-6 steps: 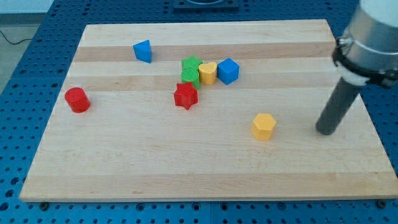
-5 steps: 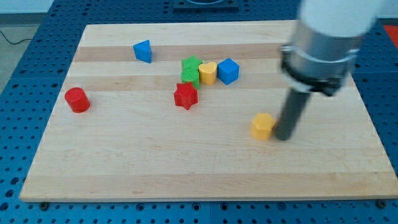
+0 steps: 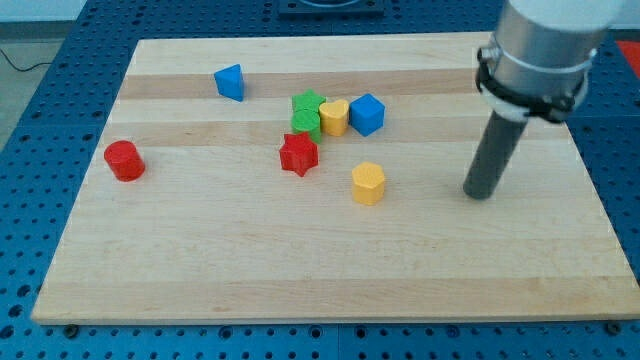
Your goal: Push yellow hexagon into red star
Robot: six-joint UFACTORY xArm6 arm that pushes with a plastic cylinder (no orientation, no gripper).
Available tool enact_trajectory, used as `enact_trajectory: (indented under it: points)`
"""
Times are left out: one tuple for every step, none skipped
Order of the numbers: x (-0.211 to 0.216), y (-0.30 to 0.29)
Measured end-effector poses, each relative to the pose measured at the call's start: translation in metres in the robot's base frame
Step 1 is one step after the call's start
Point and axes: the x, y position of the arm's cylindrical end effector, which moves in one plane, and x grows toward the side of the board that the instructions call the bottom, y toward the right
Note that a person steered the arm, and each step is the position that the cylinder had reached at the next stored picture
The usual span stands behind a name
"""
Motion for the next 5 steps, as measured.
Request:
enact_trajectory:
  points:
    - [0.008, -0.044]
    - [0.018, -0.105]
    - [0.018, -0.158]
    - [0.025, -0.174]
    - [0.040, -0.174]
